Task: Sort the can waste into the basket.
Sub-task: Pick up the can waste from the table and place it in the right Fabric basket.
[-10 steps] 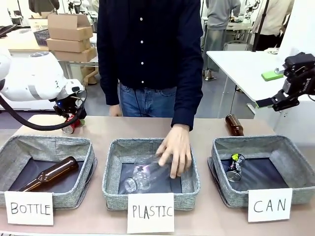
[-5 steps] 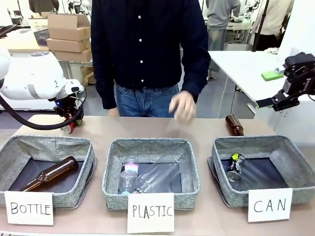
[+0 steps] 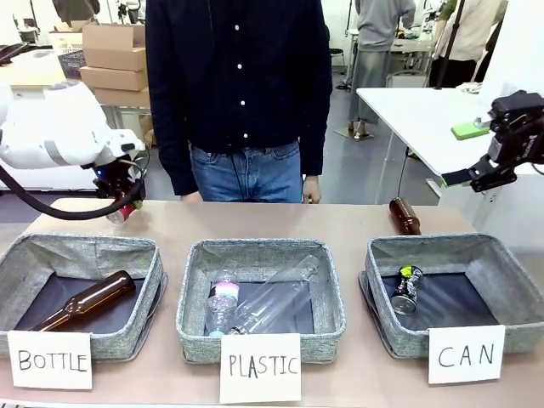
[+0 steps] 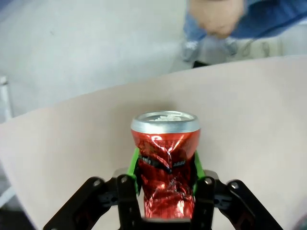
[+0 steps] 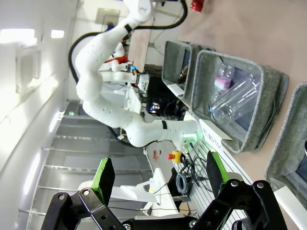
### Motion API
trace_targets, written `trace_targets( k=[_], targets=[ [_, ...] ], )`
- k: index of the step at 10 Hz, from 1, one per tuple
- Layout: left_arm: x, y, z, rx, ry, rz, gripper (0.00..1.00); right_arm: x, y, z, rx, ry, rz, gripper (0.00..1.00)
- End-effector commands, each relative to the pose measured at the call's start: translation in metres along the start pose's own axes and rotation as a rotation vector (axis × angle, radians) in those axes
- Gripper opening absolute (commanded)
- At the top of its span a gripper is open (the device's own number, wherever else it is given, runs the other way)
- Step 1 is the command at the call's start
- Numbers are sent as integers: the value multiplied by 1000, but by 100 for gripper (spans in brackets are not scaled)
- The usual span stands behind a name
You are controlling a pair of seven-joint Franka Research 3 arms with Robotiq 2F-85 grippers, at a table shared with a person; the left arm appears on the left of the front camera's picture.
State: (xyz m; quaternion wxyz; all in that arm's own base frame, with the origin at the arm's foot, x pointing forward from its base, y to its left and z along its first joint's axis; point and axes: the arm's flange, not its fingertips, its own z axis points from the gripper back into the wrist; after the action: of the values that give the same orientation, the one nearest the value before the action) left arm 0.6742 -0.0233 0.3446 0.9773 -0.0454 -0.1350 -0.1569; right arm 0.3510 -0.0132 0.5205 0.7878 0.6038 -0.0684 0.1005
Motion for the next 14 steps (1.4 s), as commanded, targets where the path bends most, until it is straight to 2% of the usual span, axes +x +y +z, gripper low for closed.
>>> trace_targets(
  k=[1,2,3,4,6,7,8,12,13,14],
  targets=[
    [-73,-25,123,-198,-156,-153,0,0,0,1,0,8,30,100],
    [-114,-49,187,-246,-293,-263,0,0,0,1,0,8,30,100],
    [-150,-71,231,-237,-395,-321,0,0,0,1,0,8,30,100],
    [-189,-92,260,-362,-519,-497,0,0,0,1,0,8,30,100],
    [-238,-109,273,-446,-693,-627,0,0,0,1,0,8,30,100],
    [-248,-107,263,-375,-701,-620,0,0,0,1,0,8,30,100],
    [-178,-121,280,-349,-650,-536,0,0,0,1,0,8,30,100],
    [-178,-121,280,-349,-650,-536,0,1,1,1,-1,-1,2,100],
    [-186,-120,274,-358,-667,-556,45,-5,33,10,-55,50,80,100],
    [-132,-167,261,-433,-640,-698,45,-21,51,28,-135,55,158,100]
  ],
)
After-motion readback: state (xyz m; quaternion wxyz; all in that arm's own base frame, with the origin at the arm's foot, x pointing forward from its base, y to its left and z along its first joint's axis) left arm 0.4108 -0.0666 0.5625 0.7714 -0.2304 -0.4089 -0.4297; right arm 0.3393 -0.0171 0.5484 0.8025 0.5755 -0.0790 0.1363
